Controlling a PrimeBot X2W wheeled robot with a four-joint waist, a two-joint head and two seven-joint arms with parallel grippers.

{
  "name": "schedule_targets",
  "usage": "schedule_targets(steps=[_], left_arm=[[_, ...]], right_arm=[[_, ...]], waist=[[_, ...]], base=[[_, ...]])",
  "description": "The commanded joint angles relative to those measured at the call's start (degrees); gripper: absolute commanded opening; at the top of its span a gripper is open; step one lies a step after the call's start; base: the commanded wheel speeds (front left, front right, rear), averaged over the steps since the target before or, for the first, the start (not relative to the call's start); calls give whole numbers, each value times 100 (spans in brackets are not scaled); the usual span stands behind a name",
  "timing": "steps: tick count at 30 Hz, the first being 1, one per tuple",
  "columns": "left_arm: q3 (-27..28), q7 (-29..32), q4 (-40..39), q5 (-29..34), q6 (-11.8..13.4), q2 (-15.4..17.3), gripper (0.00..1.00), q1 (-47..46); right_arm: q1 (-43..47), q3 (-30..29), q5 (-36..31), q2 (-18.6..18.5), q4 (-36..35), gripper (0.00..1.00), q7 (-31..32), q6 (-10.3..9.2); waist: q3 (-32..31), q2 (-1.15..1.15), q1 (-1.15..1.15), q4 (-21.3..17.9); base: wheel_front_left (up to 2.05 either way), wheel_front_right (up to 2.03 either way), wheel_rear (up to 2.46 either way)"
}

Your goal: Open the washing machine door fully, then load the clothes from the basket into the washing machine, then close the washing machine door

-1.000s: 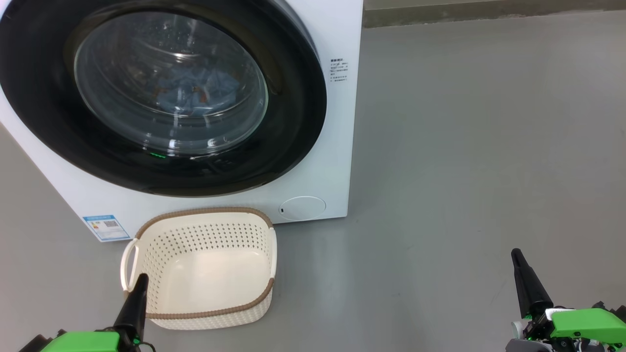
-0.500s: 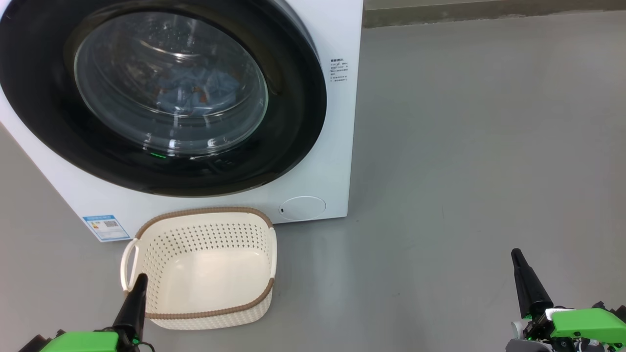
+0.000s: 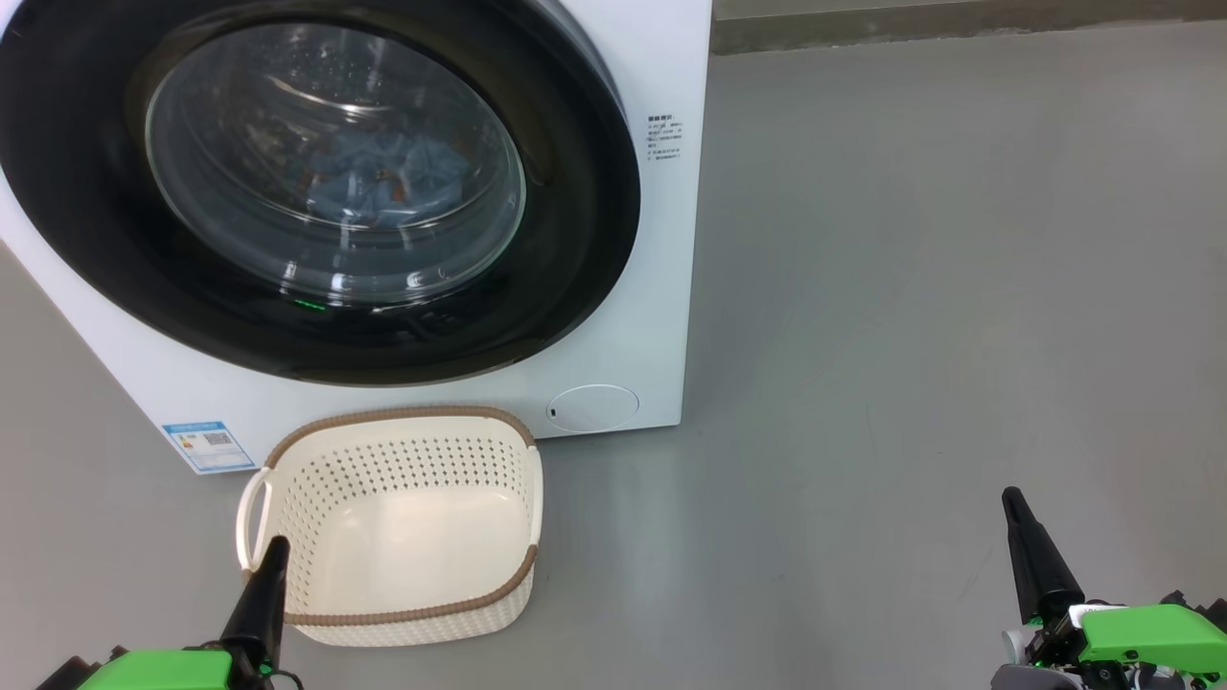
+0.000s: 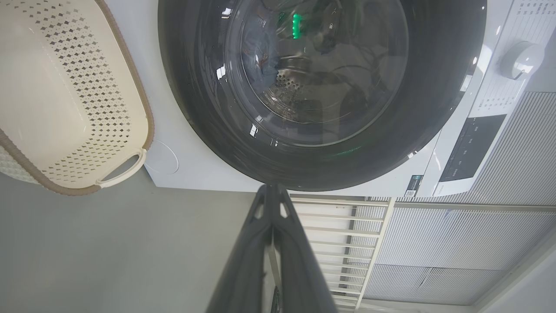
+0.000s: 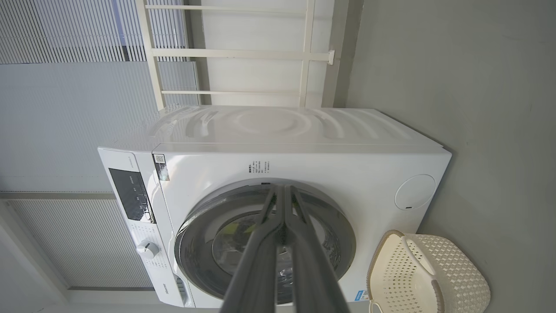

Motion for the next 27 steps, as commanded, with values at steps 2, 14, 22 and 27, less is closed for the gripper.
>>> schedule_targets(steps=[2, 14, 22, 27], left_arm=[[199, 40, -120, -34, -57, 81, 0, -239], [208, 47, -120, -26, -57, 75, 0, -239], [214, 51, -120, -21, -57, 71, 0, -240], [218, 54, -120, -18, -57, 68, 0, -240]], right_arm=[[-230, 128, 20, -25, -141, 0, 45, 10], [-230, 128, 20, -25, -141, 0, 45, 10], [-230, 128, 20, -25, -141, 0, 45, 10], [-230, 128, 20, -25, -141, 0, 45, 10]], waist=[[0, 0, 0, 0], [0, 0, 0, 0], [0, 0, 0, 0], [0, 0, 0, 0]], base=[[0, 0, 0], [0, 0, 0], [0, 0, 0], [0, 0, 0]])
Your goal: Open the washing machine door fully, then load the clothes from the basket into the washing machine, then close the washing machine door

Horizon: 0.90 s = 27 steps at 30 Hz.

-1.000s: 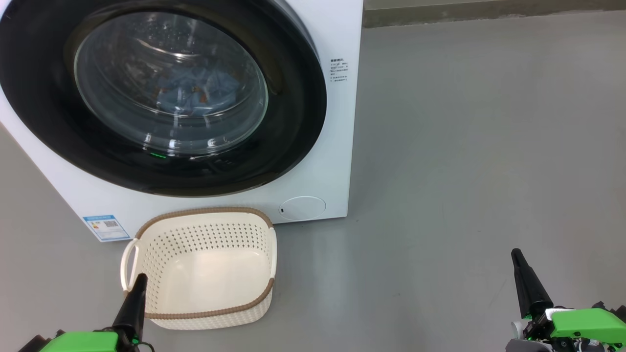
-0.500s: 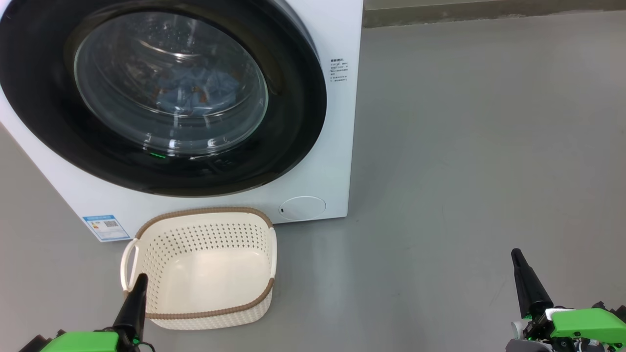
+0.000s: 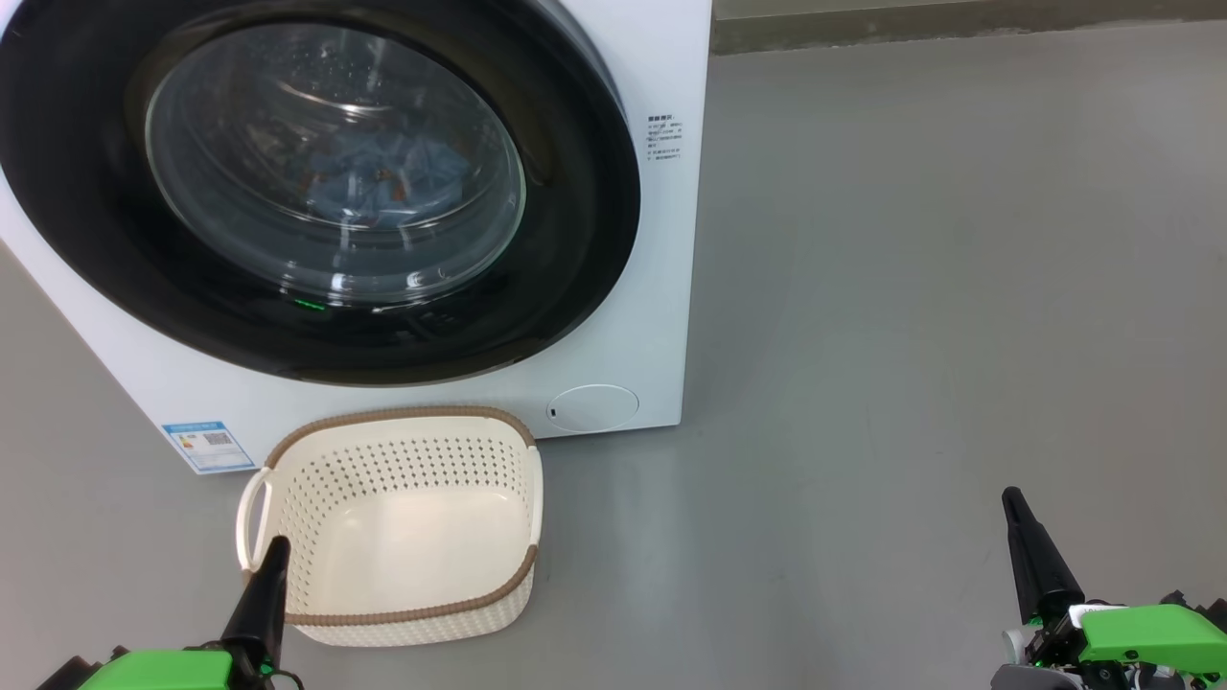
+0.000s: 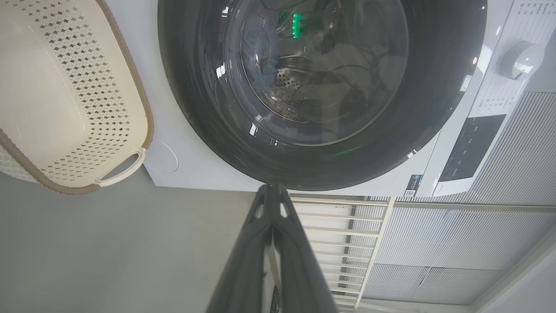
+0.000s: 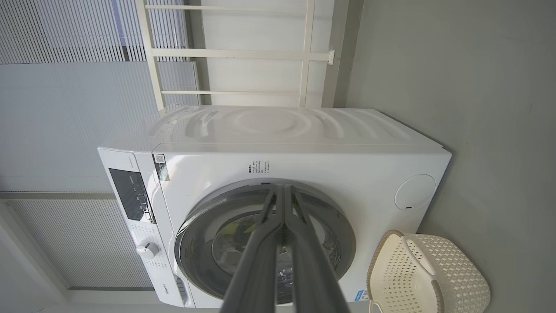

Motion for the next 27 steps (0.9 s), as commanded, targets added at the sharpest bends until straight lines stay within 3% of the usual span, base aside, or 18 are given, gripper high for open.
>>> schedule_targets(steps=[1, 27], left_arm=[[202, 15, -120, -19, -56, 83, 0, -240], [216, 26, -119, -7, -56, 74, 0, -241]], right_arm=[[-230, 128, 20, -25, -141, 0, 45, 10], [-230, 129, 21, -25, -141, 0, 45, 10]], waist=[[0, 0, 0, 0], [0, 0, 0, 0]], base=[[0, 0, 0], [0, 0, 0]])
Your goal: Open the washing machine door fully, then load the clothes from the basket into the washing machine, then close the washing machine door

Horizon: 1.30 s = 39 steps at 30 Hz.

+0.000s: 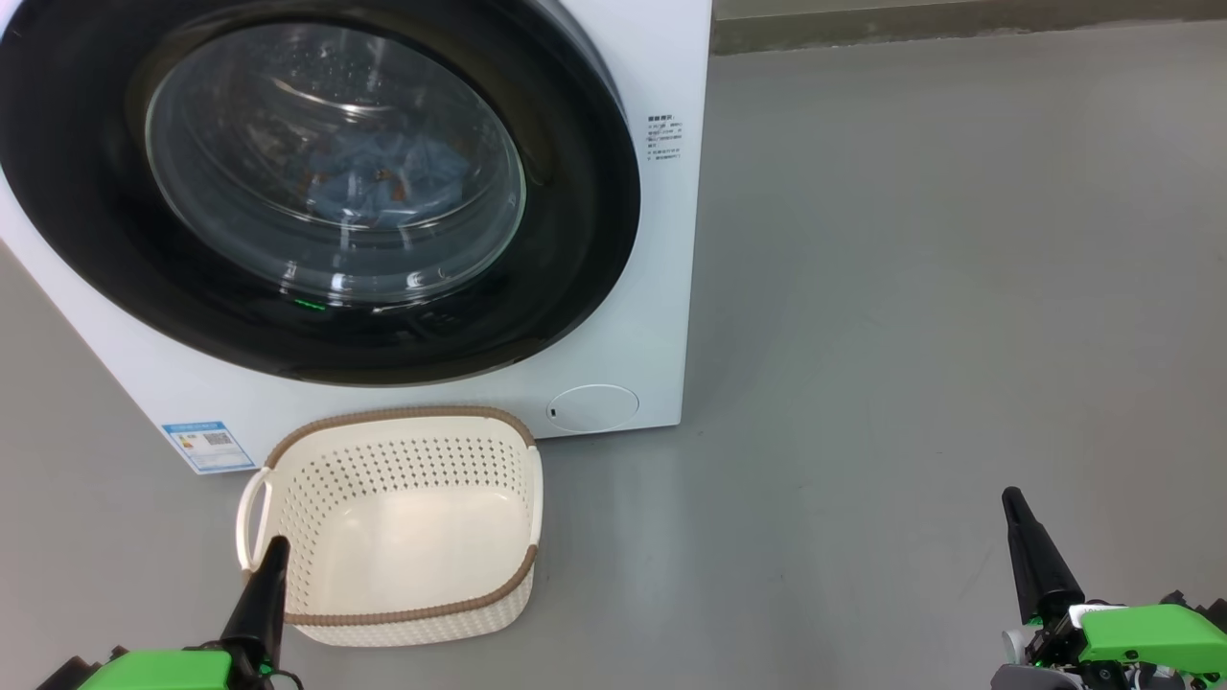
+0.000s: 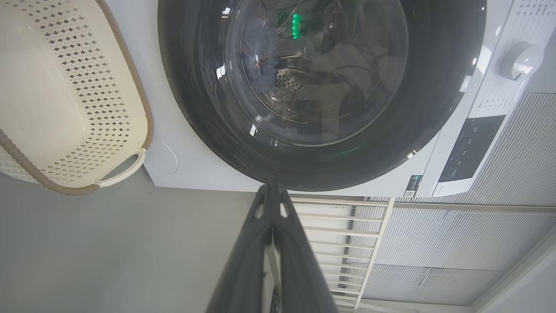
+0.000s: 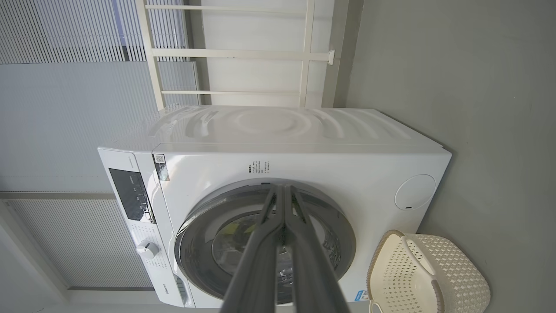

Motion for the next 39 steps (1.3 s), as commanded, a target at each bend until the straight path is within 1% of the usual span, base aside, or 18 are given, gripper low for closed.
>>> schedule_targets(steps=[1, 39], left_arm=[[205, 26, -119, -9, -56, 77, 0, -240], [217, 36, -119, 1, -56, 68, 0, -242]], right_arm=[[-230, 129, 21, -25, -141, 0, 45, 10], [-230, 129, 21, -25, -141, 0, 44, 10]], waist=[[0, 0, 0, 0], [0, 0, 0, 0]], base=[[0, 0, 0], [0, 0, 0]])
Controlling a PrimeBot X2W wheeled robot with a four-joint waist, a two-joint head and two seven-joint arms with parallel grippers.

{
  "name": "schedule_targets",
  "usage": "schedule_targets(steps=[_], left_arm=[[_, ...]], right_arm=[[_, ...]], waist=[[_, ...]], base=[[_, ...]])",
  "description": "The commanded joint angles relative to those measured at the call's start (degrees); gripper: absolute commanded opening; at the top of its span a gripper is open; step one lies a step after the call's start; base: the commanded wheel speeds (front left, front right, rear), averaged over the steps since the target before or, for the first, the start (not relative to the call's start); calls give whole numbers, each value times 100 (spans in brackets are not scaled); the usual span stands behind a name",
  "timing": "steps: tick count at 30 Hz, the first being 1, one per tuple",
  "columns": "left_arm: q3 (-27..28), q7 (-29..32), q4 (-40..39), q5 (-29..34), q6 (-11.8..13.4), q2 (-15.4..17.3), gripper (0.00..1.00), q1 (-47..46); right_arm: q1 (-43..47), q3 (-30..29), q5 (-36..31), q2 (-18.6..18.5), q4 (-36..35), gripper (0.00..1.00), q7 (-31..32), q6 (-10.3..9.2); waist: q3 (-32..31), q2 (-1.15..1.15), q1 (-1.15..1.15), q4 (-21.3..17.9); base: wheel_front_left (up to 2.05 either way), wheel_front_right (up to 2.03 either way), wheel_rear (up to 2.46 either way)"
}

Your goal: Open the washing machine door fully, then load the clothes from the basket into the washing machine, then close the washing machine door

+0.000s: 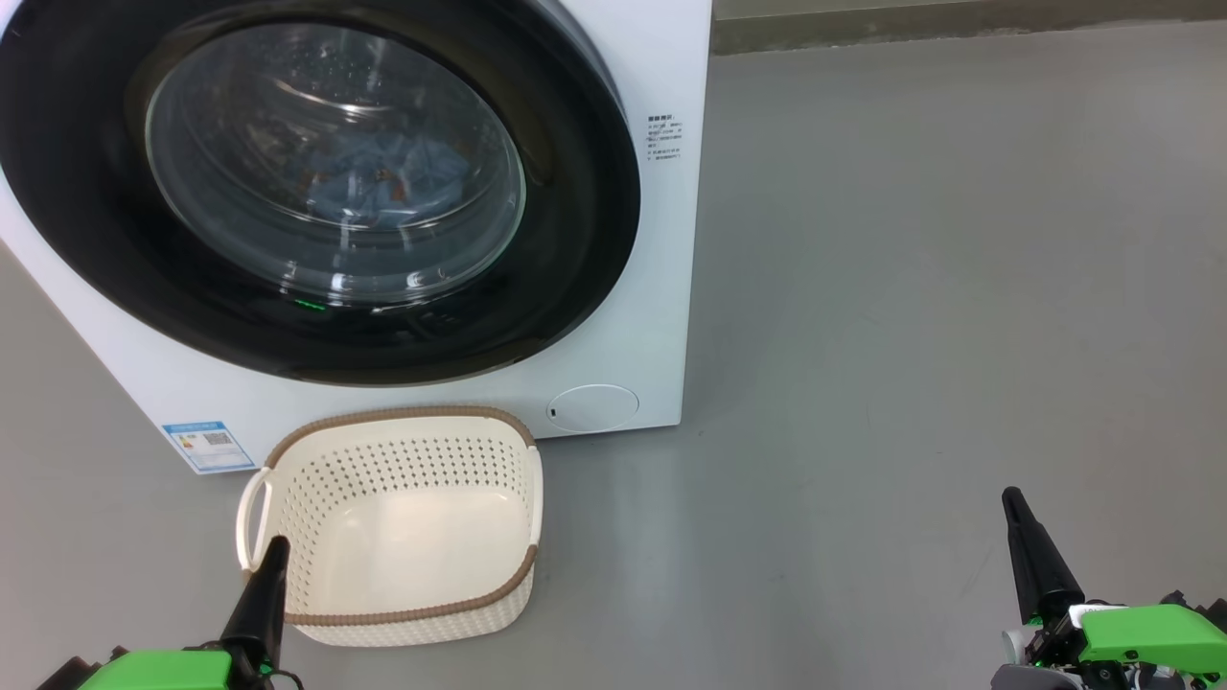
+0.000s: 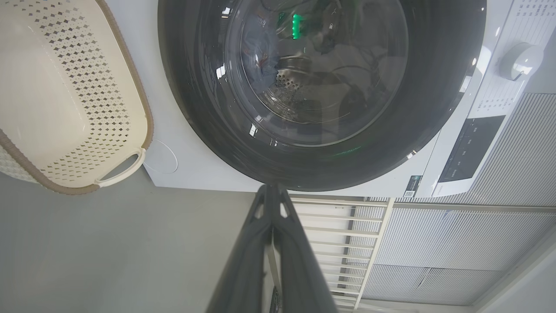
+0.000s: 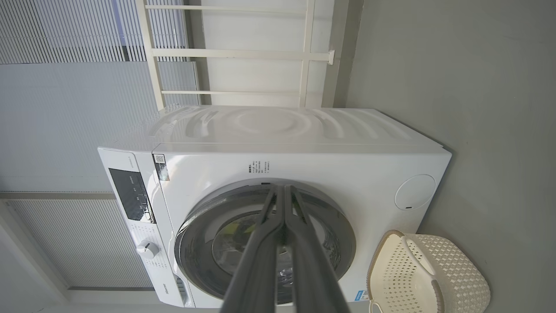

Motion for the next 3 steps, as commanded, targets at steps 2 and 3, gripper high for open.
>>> schedule_targets(steps=[2, 3], left_arm=[[204, 29, -119, -6, -56, 81, 0, -242], [204, 30, -119, -6, -56, 81, 0, -242]], right_arm=[[-230, 129, 21, -25, -141, 0, 44, 10], [-230, 129, 21, -25, -141, 0, 44, 10]], waist=[[0, 0, 0, 0], [0, 0, 0, 0]], base=[[0, 0, 0], [0, 0, 0]])
